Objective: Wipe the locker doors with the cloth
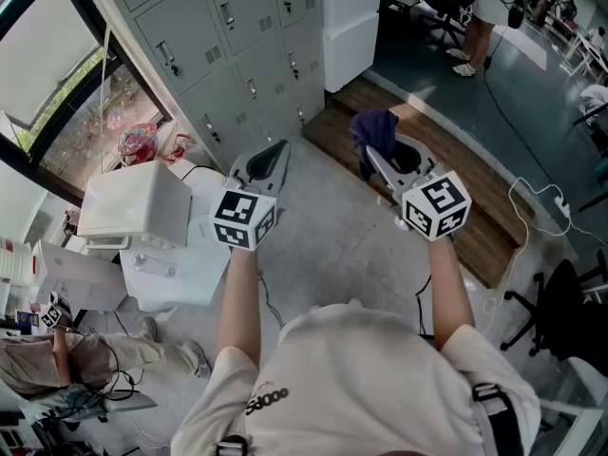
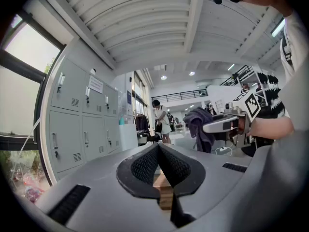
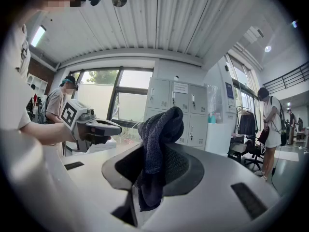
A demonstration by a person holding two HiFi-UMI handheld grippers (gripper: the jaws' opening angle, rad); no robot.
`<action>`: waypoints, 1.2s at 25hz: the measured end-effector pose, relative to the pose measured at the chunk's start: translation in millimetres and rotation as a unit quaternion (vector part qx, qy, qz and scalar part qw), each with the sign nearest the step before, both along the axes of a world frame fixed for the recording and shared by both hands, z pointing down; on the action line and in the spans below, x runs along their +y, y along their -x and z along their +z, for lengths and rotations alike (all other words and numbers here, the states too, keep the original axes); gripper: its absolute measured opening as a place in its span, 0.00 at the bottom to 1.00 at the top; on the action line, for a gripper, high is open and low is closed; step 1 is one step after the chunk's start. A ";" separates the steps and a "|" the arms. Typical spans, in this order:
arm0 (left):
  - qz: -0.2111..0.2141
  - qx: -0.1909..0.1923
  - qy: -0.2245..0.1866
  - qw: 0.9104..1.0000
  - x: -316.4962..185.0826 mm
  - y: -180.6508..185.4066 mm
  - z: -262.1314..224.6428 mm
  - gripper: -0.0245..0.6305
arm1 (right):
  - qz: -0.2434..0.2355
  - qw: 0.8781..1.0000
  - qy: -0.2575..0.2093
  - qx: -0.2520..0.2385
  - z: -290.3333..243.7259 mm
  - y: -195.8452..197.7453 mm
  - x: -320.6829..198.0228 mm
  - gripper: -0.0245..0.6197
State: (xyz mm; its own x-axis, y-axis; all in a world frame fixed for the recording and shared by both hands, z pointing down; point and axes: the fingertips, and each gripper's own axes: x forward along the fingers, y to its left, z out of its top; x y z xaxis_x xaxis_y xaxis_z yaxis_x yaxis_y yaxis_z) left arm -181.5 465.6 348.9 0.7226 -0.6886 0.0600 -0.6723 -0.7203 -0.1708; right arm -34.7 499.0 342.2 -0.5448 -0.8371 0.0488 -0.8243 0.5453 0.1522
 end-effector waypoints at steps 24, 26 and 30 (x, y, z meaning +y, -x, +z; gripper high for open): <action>0.013 -0.031 0.002 0.999 -26.2 50.5 22.1 0.07 | 0.013 1.000 0.014 -0.023 12.4 45.1 -27.3 0.19; 0.011 -0.034 0.003 0.999 -42.0 46.5 23.7 0.07 | 0.016 1.000 0.013 -0.022 12.5 38.5 -42.9 0.19; 0.004 -0.037 0.016 0.999 -80.0 32.9 38.2 0.07 | 0.008 1.000 0.014 -0.020 22.4 25.2 -82.9 0.19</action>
